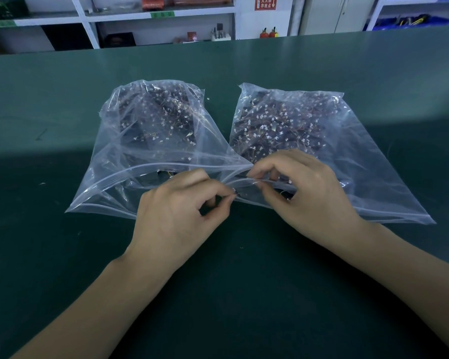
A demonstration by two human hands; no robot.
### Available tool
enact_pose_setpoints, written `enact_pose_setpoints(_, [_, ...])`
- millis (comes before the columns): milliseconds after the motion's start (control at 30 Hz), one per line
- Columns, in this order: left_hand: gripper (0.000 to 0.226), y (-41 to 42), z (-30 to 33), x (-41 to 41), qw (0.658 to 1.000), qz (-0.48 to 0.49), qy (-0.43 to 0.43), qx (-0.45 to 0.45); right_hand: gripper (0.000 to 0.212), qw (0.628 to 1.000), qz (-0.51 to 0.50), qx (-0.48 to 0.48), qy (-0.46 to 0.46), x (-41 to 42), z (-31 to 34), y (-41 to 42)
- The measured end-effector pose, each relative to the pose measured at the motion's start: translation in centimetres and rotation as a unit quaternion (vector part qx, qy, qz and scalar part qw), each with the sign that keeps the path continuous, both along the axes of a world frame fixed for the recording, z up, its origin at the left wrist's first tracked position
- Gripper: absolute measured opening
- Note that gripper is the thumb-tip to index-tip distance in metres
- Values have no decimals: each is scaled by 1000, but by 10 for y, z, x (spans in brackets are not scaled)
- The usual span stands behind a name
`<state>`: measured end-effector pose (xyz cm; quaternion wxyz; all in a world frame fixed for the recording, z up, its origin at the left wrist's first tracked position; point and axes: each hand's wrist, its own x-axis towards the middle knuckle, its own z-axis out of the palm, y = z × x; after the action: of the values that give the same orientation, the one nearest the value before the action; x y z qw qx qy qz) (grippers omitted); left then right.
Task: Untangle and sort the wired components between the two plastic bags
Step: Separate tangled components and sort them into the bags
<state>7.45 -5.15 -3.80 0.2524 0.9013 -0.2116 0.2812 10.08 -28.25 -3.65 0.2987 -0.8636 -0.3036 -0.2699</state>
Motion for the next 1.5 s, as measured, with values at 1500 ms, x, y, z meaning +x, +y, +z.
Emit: enact_pose_setpoints(1500, [32,26,5,11,991,97,28,91,33,997,6,-38,61,-8,-1,6])
